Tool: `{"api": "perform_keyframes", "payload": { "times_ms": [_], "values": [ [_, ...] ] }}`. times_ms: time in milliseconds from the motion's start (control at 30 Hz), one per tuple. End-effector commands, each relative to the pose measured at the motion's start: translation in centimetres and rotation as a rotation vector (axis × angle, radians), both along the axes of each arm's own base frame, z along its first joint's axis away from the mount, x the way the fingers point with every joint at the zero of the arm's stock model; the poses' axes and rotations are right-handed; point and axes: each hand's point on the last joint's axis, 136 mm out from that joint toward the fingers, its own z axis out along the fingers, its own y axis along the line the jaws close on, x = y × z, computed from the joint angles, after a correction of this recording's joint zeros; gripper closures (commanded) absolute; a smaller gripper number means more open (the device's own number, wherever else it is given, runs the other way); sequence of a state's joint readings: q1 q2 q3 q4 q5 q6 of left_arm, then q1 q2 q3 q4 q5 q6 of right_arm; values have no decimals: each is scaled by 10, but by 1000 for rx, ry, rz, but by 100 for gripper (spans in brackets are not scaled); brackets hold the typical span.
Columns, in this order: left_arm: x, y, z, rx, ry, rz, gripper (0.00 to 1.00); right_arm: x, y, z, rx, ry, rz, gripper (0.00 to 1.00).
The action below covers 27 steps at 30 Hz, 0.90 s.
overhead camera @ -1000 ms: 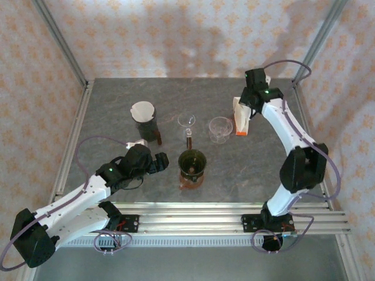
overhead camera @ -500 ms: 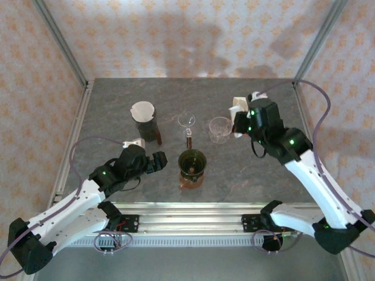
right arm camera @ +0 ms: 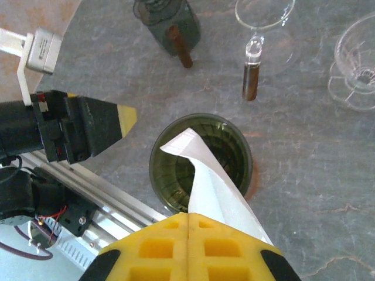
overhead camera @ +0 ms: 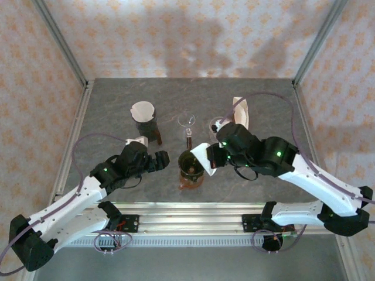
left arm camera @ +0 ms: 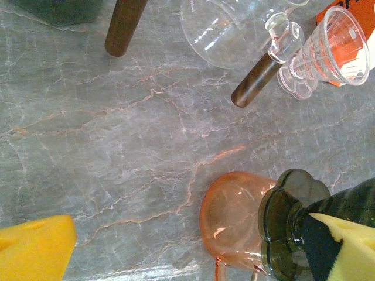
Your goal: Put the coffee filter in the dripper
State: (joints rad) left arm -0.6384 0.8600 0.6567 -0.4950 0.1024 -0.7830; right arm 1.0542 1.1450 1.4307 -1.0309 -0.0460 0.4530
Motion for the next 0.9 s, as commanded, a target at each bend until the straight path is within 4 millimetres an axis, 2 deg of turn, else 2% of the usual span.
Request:
{"api": "perform_keyframes", "payload": {
  "times_ms": [0, 200, 433, 667, 867],
  "values": [
    [-2, -3, 7, -4, 9, -30, 0, -1, -5, -6, -57, 46, -37, 100],
    [0, -12, 17, -42, -3, -58, 0, 4, 13, -29, -170, 132, -24, 100],
    [-2, -26, 27, -96, -13, -121, 0, 13, 37, -38, -207, 158, 1, 100],
    [-7, -29, 27, -120, -9, -141, 0, 24, 63, -73, -243, 189, 18, 100],
    [-10, -33, 28, -151, -4, -156, 0, 26, 71, -97, -277, 223, 26, 99]
  ]
}}
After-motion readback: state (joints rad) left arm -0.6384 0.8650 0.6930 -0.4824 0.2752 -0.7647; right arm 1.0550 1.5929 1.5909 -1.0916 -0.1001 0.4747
